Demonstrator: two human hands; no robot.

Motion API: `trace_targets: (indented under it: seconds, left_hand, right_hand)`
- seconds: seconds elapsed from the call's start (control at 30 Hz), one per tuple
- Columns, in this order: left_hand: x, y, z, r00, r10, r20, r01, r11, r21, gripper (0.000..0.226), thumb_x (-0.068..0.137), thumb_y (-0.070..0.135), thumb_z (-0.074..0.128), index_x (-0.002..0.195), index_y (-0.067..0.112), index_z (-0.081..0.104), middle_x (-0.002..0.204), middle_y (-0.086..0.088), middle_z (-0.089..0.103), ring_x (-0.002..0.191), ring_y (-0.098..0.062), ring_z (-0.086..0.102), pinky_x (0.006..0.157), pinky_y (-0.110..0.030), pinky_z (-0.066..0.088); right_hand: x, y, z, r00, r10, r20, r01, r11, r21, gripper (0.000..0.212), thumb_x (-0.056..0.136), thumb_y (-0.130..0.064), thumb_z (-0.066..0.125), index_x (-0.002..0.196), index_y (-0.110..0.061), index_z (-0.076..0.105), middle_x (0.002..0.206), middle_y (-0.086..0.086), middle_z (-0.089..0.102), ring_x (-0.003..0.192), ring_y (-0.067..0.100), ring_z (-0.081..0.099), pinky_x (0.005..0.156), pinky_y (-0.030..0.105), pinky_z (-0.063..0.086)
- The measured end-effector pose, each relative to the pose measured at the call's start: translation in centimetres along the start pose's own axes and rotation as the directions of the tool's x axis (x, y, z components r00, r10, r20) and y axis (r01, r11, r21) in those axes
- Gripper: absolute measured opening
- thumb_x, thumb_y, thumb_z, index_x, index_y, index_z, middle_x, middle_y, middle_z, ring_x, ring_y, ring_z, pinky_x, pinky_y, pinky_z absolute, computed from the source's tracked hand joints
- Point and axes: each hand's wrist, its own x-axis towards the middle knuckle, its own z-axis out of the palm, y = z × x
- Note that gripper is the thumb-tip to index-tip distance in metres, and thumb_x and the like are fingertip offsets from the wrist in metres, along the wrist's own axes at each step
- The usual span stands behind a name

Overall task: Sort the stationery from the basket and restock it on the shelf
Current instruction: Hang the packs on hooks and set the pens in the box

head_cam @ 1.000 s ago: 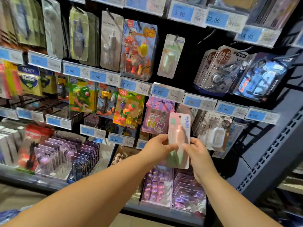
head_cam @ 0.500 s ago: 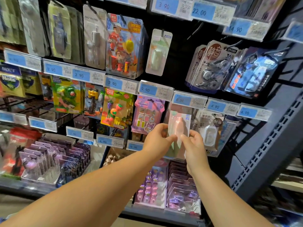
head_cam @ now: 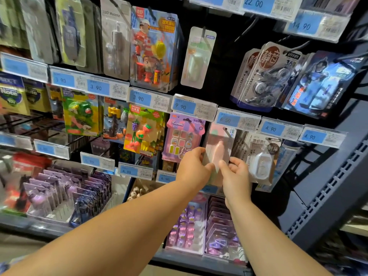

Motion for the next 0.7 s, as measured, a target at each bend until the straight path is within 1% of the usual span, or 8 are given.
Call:
trace_targets:
  seconds: [0.07,0.17,0.23,0.3,0.4,0.5,0.63,0.7]
  left_hand:
    - [-0.5,-0.6,0.0,1.000,0.019,0.008,-0.020,0.998,0.058,0.050,0.092,0.024,0.064,0.139,0.020,0.047,0.118,0.001,0.052,0.099,-0.018,0.055,0.087,-0.030,0.048]
    - [-1.9,-2.0,-0.2,0.998,0.043,0.044,-0.047,0.995,0.089,0.053,0.092,0.023,0.065,0.140,0.021,0.045,0.127,-0.001,0.049,0.110,-0.020,0.054,0.096,-0.035,0.047]
    - [-3.0,-3.3,-1.0,0.996,0.054,0.072,-0.062,0.992,0.108,0.049,0.092,0.023,0.065,0.138,0.022,0.048,0.121,0.001,0.053,0.108,-0.017,0.055,0.095,-0.033,0.047]
    - [-4.2,-5.3,-2.2,0.993,0.040,0.111,-0.056,0.988,0.143,0.042,0.091,0.021,0.065,0.131,0.025,0.053,0.110,0.006,0.056,0.100,-0.015,0.056,0.090,-0.031,0.048]
    - [-6.2,-9.4,-4.8,0.987,-0.018,0.157,-0.017,0.977,0.214,0.031,0.089,0.020,0.066,0.119,0.026,0.060,0.101,0.006,0.062,0.093,-0.016,0.059,0.086,-0.034,0.050]
    - [-9.4,-16.2,-8.4,0.970,-0.175,0.170,0.107,0.931,0.350,0.023,0.091,0.025,0.062,0.114,0.027,0.062,0.103,0.005,0.066,0.095,-0.020,0.062,0.081,-0.033,0.050]
    - [-14.9,-26.0,-14.8,0.887,-0.450,0.101,0.344,0.790,0.507,0.026,0.089,0.027,0.062,0.114,0.024,0.063,0.108,-0.001,0.069,0.103,-0.026,0.063,0.082,-0.031,0.046]
    - [-17.0,-30.2,-17.5,0.829,-0.555,0.068,0.429,0.709,0.560,0.028,0.090,0.027,0.063,0.118,0.021,0.062,0.115,-0.003,0.067,0.109,-0.026,0.061,0.086,-0.030,0.044]
  right_hand:
    - [-0.1,0.0,0.2,0.998,-0.007,-0.066,0.003,0.998,-0.059,0.035,0.089,-0.024,0.068,0.118,-0.021,0.048,0.107,-0.001,0.053,0.085,0.005,0.053,0.068,0.019,0.041]
    - [-0.6,0.2,0.5,0.986,-0.070,-0.153,0.039,0.980,-0.194,0.034,0.086,-0.028,0.070,0.112,-0.023,0.049,0.110,0.000,0.051,0.098,0.014,0.052,0.082,0.026,0.042]
    - [-1.0,0.1,1.1,0.978,-0.105,-0.180,0.056,0.965,-0.257,0.025,0.086,-0.036,0.067,0.101,-0.029,0.049,0.106,-0.002,0.052,0.096,0.016,0.054,0.085,0.032,0.044]
    - [-1.7,0.0,2.1,0.977,-0.146,-0.154,0.098,0.955,-0.280,0.018,0.087,-0.042,0.063,0.091,-0.031,0.050,0.096,-0.002,0.055,0.088,0.017,0.055,0.080,0.032,0.043]
    - [-3.6,-0.1,4.1,0.967,-0.247,0.068,0.256,0.923,-0.286,0.009,0.089,-0.027,0.064,0.088,-0.020,0.058,0.080,-0.004,0.056,0.078,0.008,0.053,0.074,0.025,0.040]
    - [-6.8,0.9,7.7,0.891,-0.252,0.377,0.377,0.874,-0.308,0.007,0.090,-0.018,0.064,0.083,-0.017,0.061,0.073,-0.008,0.056,0.066,-0.003,0.050,0.062,0.010,0.037]
    - [-11.6,3.7,13.9,0.731,-0.048,0.680,0.417,0.821,-0.390,0.009,0.091,-0.020,0.065,0.082,-0.016,0.063,0.070,-0.008,0.059,0.062,0.002,0.051,0.058,0.009,0.038]
    - [-13.9,5.9,16.9,0.626,0.105,0.773,0.433,0.777,-0.456,0.012,0.091,-0.023,0.065,0.086,-0.012,0.066,0.074,-0.004,0.061,0.066,0.010,0.053,0.061,0.019,0.038]
